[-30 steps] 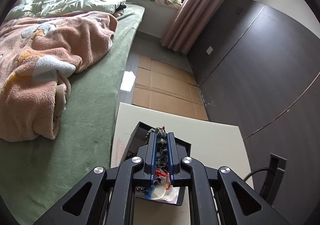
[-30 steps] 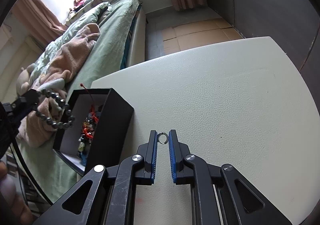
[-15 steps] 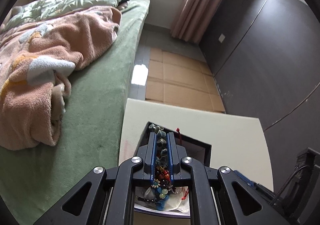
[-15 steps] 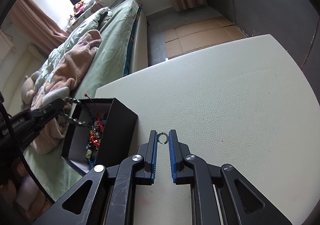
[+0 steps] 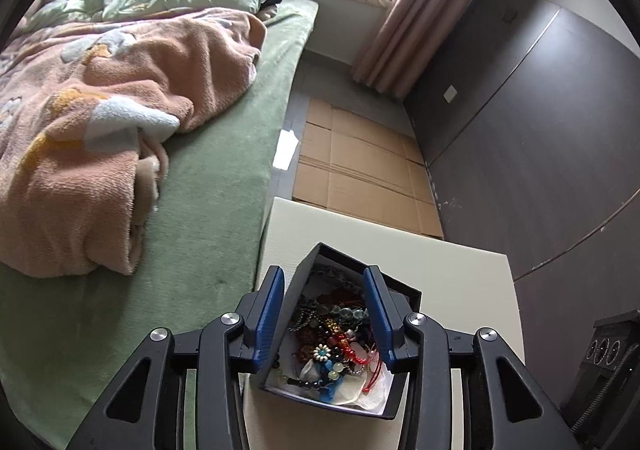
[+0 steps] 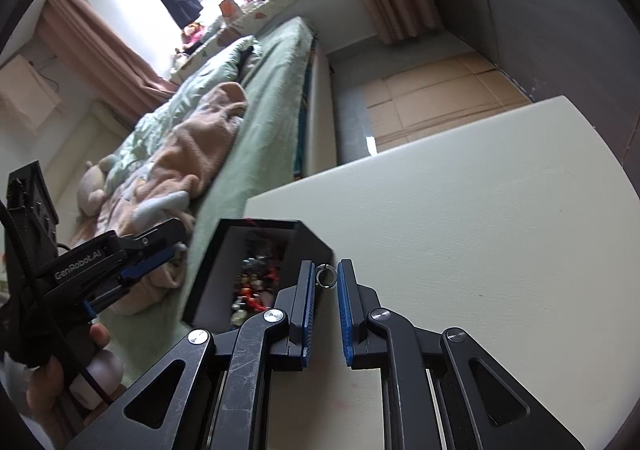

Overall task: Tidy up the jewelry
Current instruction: 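Open the left tool over the box while the right tool carries the ring there, then open the right tool to drop the silver ring into the box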

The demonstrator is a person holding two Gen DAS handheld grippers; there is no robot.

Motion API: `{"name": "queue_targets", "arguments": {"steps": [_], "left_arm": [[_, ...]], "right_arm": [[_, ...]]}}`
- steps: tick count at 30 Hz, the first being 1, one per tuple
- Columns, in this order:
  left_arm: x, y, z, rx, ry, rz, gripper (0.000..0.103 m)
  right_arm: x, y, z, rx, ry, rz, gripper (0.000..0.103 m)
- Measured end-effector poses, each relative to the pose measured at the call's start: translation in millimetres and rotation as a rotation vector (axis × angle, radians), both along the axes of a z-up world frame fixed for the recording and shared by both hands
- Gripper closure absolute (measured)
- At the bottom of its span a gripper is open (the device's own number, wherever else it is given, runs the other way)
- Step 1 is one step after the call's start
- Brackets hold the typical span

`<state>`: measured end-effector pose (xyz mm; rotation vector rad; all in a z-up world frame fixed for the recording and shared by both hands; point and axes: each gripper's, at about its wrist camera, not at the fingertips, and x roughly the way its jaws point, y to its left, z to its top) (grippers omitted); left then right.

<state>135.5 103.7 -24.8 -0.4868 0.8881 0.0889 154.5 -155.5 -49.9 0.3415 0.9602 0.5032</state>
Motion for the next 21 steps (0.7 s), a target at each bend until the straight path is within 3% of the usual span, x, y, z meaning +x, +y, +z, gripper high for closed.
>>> {"name": "queue_targets", "arguments": {"steps": [8,10,13,21], "left_arm": [[-15.9,13.6,5.1,0.022,-0.008,0.047,0.057],[-20.7,17.1,7.9,0.024,-0.023,0.067,0.039],[-29.1,23.4,13.5,0.046,-0.050,0.108,0.023],[-38.9,48.7,12.6,0.015,-0.036,0.178,0.017]], "right_arm": [[-9.1,34.5,18.8,0.083,-0.050,0.130,0.090],[-9.4,46.1,21.8,0.080,-0.057,0.175,0.090],[-5.5,61.1,17.9,0.094,-0.033,0.209,0.090],[2.8,92.8,10.1,0.124,-0.001,0.268,0.090]]}}
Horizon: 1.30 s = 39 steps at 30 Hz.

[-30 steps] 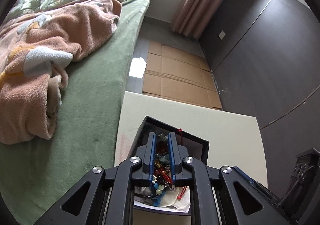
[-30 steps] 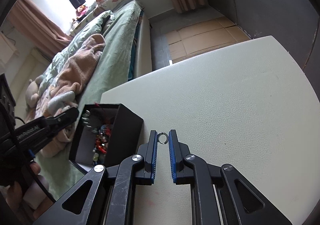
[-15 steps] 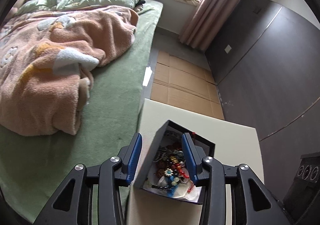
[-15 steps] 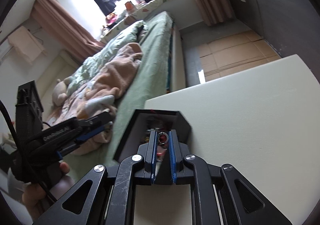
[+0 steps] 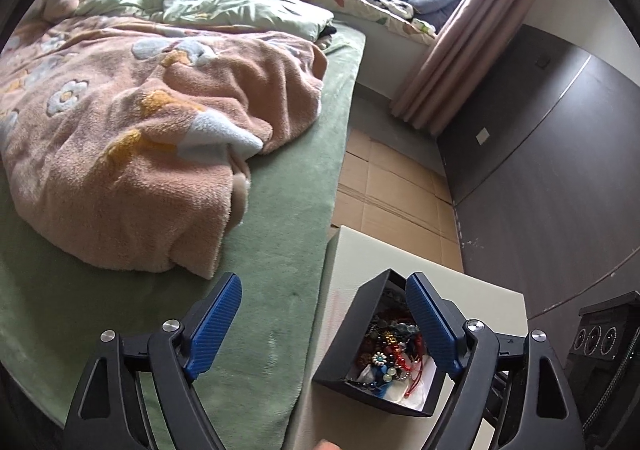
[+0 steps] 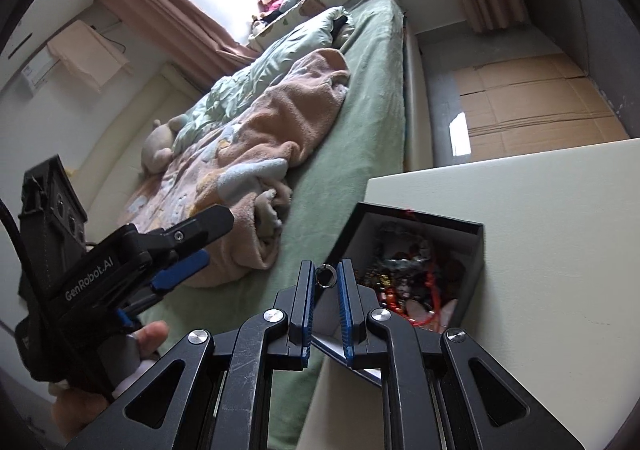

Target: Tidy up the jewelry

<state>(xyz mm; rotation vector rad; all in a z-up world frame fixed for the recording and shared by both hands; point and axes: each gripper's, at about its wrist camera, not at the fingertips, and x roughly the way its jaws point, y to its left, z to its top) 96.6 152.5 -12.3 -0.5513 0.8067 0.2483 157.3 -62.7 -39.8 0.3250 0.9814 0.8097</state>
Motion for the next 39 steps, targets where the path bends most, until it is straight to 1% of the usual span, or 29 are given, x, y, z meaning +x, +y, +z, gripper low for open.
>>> {"name": "queue_targets", "arguments": {"steps": [2,3,4,5,7,11,12,13,14,15,17,19,20,23,24,25,26,27,31,35,39], "left_arm": [[-2.0,3.3,0.5,0.005,0.002,0.014,0.015],[-3.4,3.7,0.9,0.006,0.000,0.017,0.014],[-4.4,4.4,1.4,0.006,-0.001,0.021,0.013],[-5.4,4.5,1.8,0.008,0.000,0.022,0.013],[-7.3,3.3,2.1,0.010,0.001,0.022,0.013],[-10.0,-3.1,2.7,0.021,-0.007,0.006,0.013],[-10.9,-5.2,3.4,0.028,-0.010,0.001,0.009],[-12.4,-7.7,4.6,0.034,-0.020,-0.004,0.003],[-14.2,-10.7,6.3,0.041,-0.033,-0.007,0.000],[-16.3,-13.8,8.3,0.047,-0.049,-0.011,0.000],[-18.3,-18.7,10.8,0.054,-0.062,-0.022,0.000],[-19.6,-24.6,12.0,0.063,-0.069,-0.037,0.000],[-20.2,-27.7,12.4,0.072,-0.069,-0.044,0.000],[-22.9,-38.6,14.7,0.091,-0.080,-0.080,0.000],[-24.6,-42.5,15.6,0.097,-0.085,-0.091,0.000],[-26.0,-45.4,16.1,0.099,-0.091,-0.098,0.000],[-27.7,-48.5,16.9,0.100,-0.098,-0.107,0.000],[-29.6,-52.4,17.8,0.102,-0.104,-0.119,0.000],[-34.8,-70.7,19.3,0.144,-0.108,-0.170,0.000],[-39.6,-90.7,20.1,0.191,-0.094,-0.219,0.000],[-47.8,-113.0,21.9,0.240,-0.089,-0.262,0.000]], "right_arm": [[1.9,3.8,-1.8,-0.002,0.005,0.004,0.089],[3.5,4.8,-4.4,0.000,0.021,0.015,0.088],[4.8,3.8,-6.8,0.002,0.037,0.017,0.080],[5.7,2.1,-8.4,0.004,0.046,0.011,0.068],[5.5,-4.4,-7.8,0.008,0.042,-0.010,0.058],[2.1,-15.7,-2.1,-0.006,0.028,-0.025,0.058],[0.9,-19.3,-1.1,-0.006,0.025,-0.031,0.058],[-1.5,-24.1,-0.1,-0.010,0.025,-0.039,0.058],[-2.6,-27.0,0.6,-0.016,0.026,-0.044,0.057],[-3.9,-30.0,1.7,-0.021,0.025,-0.048,0.057],[-8.5,-38.3,5.4,-0.033,0.016,-0.060,0.053],[-14.3,-48.6,10.1,-0.041,-0.004,-0.081,0.038],[-16.6,-53.3,12.3,-0.043,-0.013,-0.092,0.032],[-23.5,-70.5,16.5,-0.053,-0.027,-0.125,0.023],[-24.9,-75.1,17.1,-0.052,-0.026,-0.131,0.022],[-26.6,-83.4,17.4,-0.058,-0.020,-0.145,0.018],[-27.5,-89.8,17.6,-0.063,-0.013,-0.155,0.013],[-28.3,-94.6,17.7,-0.065,-0.009,-0.162,0.010],[-34.2,-121.2,24.3,-0.089,-0.021,-0.212,0.008],[-40.1,-139.3,28.2,-0.135,-0.030,-0.246,0.008],[-48.4,-149.4,31.7,-0.182,-0.055,-0.255,0.008]]}}
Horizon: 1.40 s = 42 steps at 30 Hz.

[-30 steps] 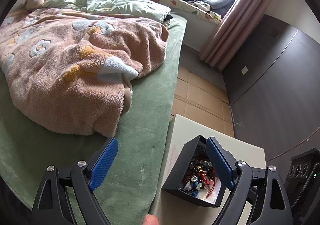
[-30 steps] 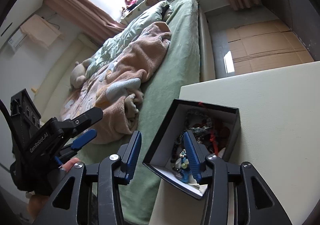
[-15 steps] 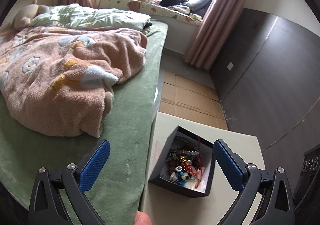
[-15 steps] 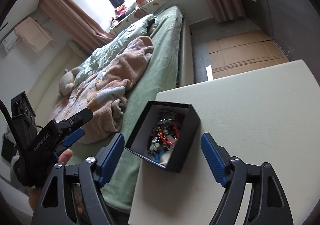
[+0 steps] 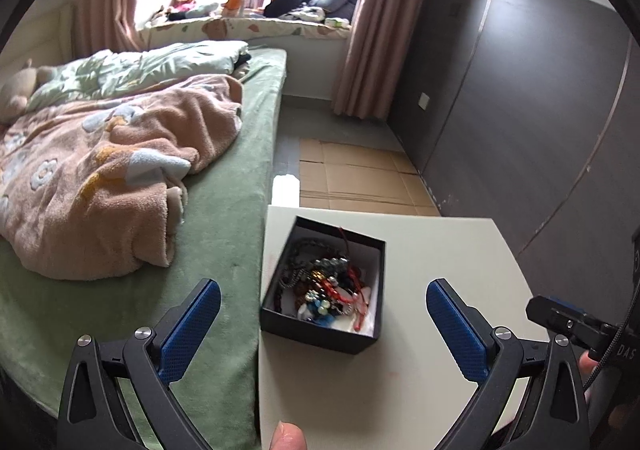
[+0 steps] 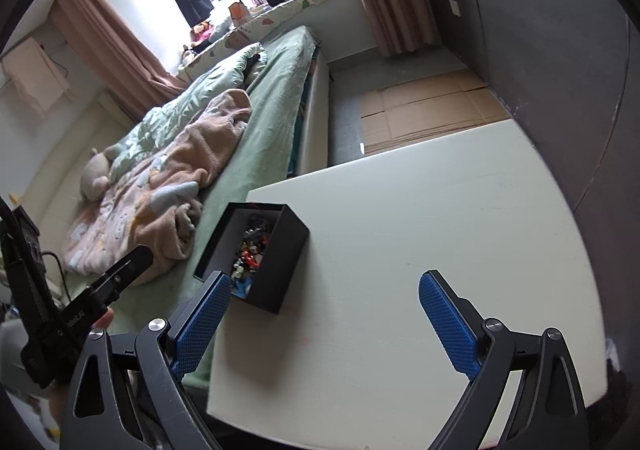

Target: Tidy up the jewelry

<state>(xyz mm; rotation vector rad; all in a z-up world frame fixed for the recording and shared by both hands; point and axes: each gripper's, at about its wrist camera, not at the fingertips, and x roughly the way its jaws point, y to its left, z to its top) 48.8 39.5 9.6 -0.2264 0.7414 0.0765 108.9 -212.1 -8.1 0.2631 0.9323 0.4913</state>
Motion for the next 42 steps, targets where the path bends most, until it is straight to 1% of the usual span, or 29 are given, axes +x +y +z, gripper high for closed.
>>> {"name": "queue_targets", "arguments": {"steps": [4,7,9,17,21,27,42], "left_arm": [[-10.6,-13.0,4.1,0.021,-0.017,-0.010,0.000],[-17.4,-22.4,6.8,0.052,-0.024,-0.015,0.000],[-21.9,-27.5,8.2,0.065,-0.031,-0.024,0.000],[-35.6,-44.9,11.8,0.107,-0.051,-0.053,0.000],[-38.6,-51.8,14.2,0.129,-0.059,-0.067,0.000],[-40.5,-51.6,17.3,0.123,-0.078,-0.063,0.000],[-38.8,-49.0,16.3,0.131,-0.076,-0.060,0.000]], "right_arm": [[-10.5,-5.6,3.9,-0.050,-0.022,0.012,0.008],[-18.3,-11.9,5.3,-0.063,-0.032,0.018,0.007],[-22.7,-15.2,5.9,-0.075,-0.042,0.015,0.000],[-41.8,-37.8,15.6,-0.110,-0.104,-0.016,0.000],[-49.9,-46.4,21.5,-0.103,-0.129,-0.021,0.000],[-52.4,-48.4,22.5,-0.099,-0.138,-0.011,0.000],[-51.7,-42.3,18.3,-0.123,-0.129,0.001,0.000]]}}
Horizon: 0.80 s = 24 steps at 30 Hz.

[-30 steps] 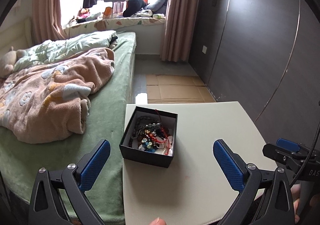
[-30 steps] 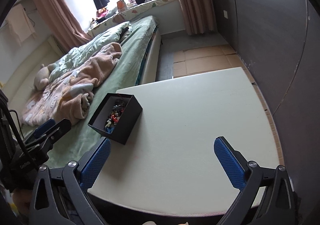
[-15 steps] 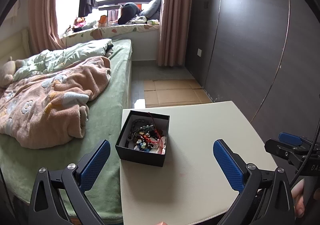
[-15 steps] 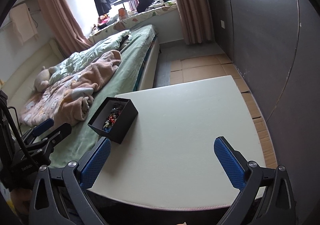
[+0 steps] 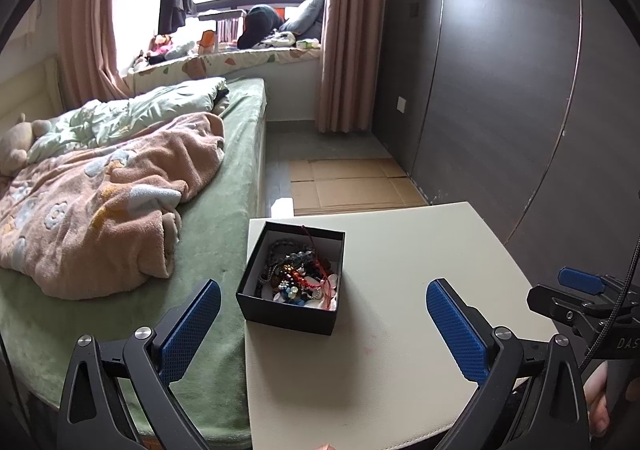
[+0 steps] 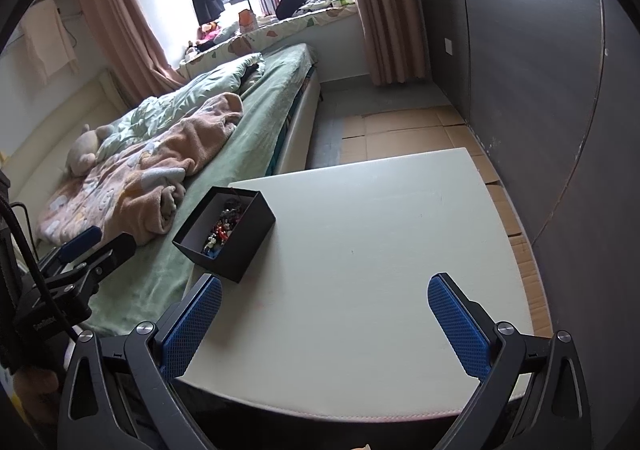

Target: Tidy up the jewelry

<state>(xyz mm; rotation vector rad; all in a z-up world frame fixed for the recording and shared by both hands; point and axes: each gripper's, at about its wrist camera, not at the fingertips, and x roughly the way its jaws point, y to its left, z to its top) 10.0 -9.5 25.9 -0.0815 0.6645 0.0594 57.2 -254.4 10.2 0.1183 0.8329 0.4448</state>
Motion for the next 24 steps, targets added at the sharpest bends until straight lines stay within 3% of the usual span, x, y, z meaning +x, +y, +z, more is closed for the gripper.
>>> {"name": "queue_targets", "arguments": {"steps": [24], "left_arm": [[-1.4,1.0,-0.7,0.004,-0.004,-0.003,0.000]], "right_arm": [[-2.7,-1.3,4.0,-0.009,-0.020,-0.013,0.000]]}}
